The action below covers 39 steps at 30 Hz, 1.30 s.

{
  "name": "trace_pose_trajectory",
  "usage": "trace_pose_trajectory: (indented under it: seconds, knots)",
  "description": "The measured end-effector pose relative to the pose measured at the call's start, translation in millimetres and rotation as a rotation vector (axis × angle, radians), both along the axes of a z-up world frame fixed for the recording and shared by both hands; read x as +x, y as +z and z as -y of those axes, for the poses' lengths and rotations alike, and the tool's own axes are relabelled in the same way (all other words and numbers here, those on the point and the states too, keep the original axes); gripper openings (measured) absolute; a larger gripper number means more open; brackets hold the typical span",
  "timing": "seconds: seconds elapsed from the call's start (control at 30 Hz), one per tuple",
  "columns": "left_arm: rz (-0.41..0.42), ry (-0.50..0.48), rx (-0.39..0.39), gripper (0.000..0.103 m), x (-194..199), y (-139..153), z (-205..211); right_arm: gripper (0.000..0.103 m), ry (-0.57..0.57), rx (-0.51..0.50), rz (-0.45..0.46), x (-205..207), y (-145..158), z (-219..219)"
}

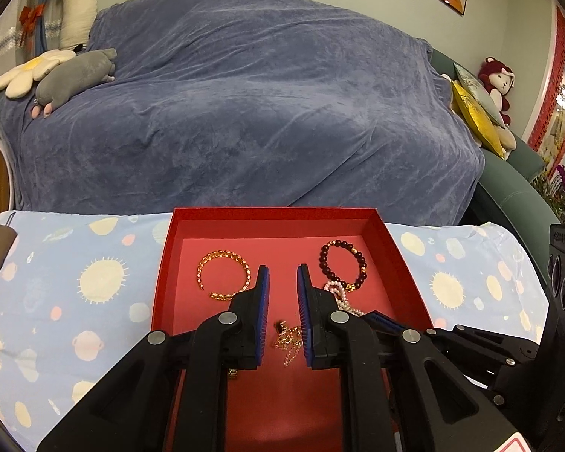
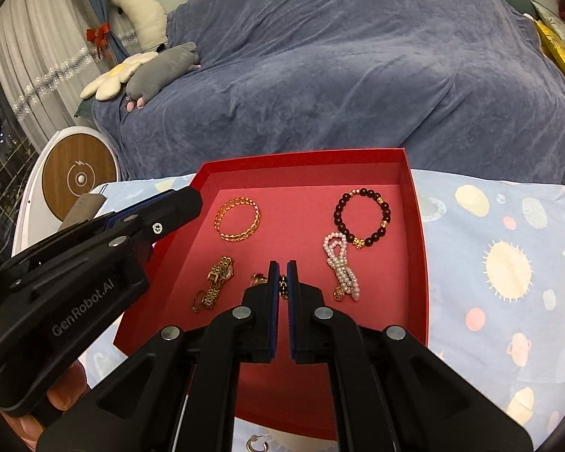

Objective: Organize jewelry
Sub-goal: 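Open both tools to drop the necklace and chain into the box, then grasp a gold hoop earring with the right tool while the left tool grasps the other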

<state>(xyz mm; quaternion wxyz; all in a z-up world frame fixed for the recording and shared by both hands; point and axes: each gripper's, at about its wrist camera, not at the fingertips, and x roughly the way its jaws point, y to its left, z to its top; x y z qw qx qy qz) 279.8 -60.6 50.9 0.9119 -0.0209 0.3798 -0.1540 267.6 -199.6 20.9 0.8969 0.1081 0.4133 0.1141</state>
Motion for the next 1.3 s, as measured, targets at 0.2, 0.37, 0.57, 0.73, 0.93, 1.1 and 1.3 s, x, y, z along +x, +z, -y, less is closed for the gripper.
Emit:
trace_pose_trajectory:
  seconds: [0.2,0.37,0.57,0.73,0.93,1.1,1.3]
  knots:
    - [0.012,0.056,-0.004,0.05,-5.2,1.8,-13.8,0.025,-0.029,0.002,0.026,-3.1,10.7,6.6]
    - [0.033,0.073,-0.009,0.055,-28.8,20.7,-35.2,0.026,-0.021,0.003,0.061,-34.2,35.8,14.9]
    - [0.037,0.102,-0.009,0.06,-75.1,37.2,-65.2,0.036,-0.02,0.006,0.11,-100.6,60.4,23.8]
    - [0.024,0.126,0.003,0.06,-117.4,27.3,-80.5,0.036,-0.029,0.012,0.09,-146.6,48.1,26.1]
    - [-0.068,0.154,0.003,0.06,-139.9,-10.4,-90.8,0.036,-0.019,-0.047,0.023,-166.5,7.1,12.7]
    - [-0.083,0.136,0.056,0.06,-141.3,-27.0,-91.6,0.036,0.028,-0.113,-0.041,-161.6,-27.5,-6.8]
    - [-0.106,0.131,0.043,0.06,-142.1,-36.1,-90.8,0.036,0.039,-0.122,-0.063,-152.4,-44.4,-19.6]
